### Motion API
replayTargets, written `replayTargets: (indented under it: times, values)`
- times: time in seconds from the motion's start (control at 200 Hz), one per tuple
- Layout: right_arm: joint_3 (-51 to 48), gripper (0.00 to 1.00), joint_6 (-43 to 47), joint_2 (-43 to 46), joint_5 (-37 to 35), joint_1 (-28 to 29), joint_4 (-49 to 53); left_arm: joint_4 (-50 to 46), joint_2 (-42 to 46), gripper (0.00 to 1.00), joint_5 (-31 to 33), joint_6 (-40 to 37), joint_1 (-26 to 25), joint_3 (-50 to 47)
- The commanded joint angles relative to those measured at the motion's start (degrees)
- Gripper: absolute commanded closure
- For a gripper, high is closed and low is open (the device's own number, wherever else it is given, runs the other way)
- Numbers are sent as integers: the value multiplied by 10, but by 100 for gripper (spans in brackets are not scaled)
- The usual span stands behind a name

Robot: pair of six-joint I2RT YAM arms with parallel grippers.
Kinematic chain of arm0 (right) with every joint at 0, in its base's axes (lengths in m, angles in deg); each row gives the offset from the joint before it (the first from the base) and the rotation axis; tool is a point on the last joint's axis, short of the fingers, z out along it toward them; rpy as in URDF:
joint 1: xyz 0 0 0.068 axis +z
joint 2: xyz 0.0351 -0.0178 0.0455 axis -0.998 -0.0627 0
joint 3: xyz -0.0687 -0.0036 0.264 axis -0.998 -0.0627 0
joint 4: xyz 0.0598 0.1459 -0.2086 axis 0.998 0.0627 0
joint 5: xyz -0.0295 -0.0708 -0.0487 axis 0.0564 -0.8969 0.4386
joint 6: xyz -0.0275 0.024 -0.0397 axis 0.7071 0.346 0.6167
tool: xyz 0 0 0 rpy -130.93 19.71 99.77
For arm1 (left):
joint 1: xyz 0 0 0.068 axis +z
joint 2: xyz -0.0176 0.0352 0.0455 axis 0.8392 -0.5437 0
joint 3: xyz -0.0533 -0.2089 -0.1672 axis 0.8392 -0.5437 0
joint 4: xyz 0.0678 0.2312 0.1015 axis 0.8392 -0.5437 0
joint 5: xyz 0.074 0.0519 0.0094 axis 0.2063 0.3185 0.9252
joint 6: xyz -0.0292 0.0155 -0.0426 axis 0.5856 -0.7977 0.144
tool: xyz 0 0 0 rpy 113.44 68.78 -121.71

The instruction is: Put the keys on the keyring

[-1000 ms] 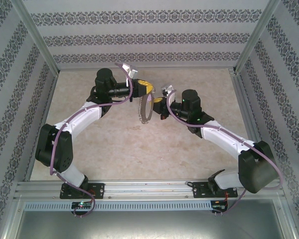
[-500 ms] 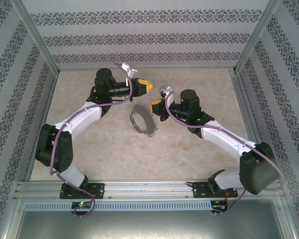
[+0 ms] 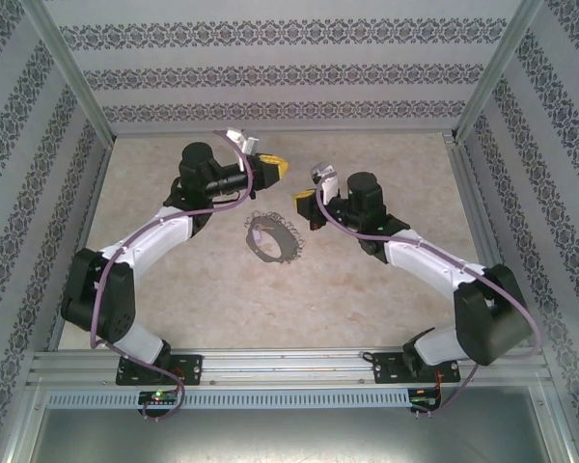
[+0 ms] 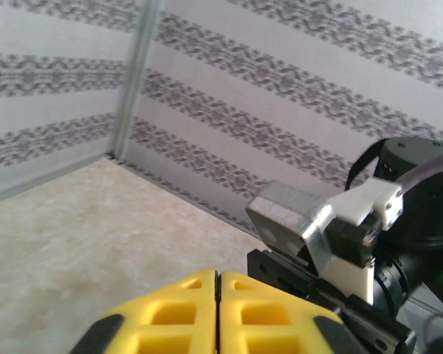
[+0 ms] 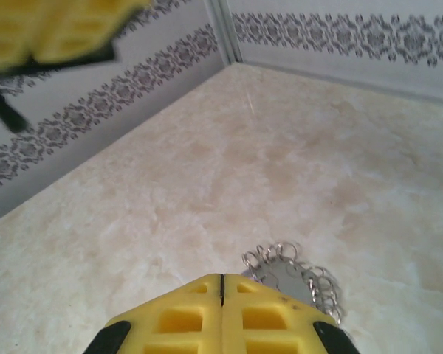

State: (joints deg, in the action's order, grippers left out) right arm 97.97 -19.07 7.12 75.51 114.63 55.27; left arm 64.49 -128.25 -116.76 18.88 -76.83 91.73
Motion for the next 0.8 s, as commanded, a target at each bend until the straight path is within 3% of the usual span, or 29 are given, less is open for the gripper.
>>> replayTargets:
  times: [0.0,0.125,0.28,0.33,0.49,0.57,0.794]
  values:
    - [18,87,-33,-47,-5,-2,-11,21,26,76,110,0,22,-30]
    - [45,68,-54,-113,-4,17,-17,49,28,49,153,41,53,-62]
    - [102,62,-62,-198,4,43,-4,80,21,21,178,86,79,-96]
    - [125,62,-60,-224,5,50,6,98,21,1,187,101,87,-109]
    - [201,61,-45,-295,14,62,53,124,23,0,226,151,117,-138]
    - [235,61,-32,-322,18,68,82,110,32,0,289,185,126,-148]
    - [307,61,15,-377,9,93,173,-61,55,0,327,162,138,-93]
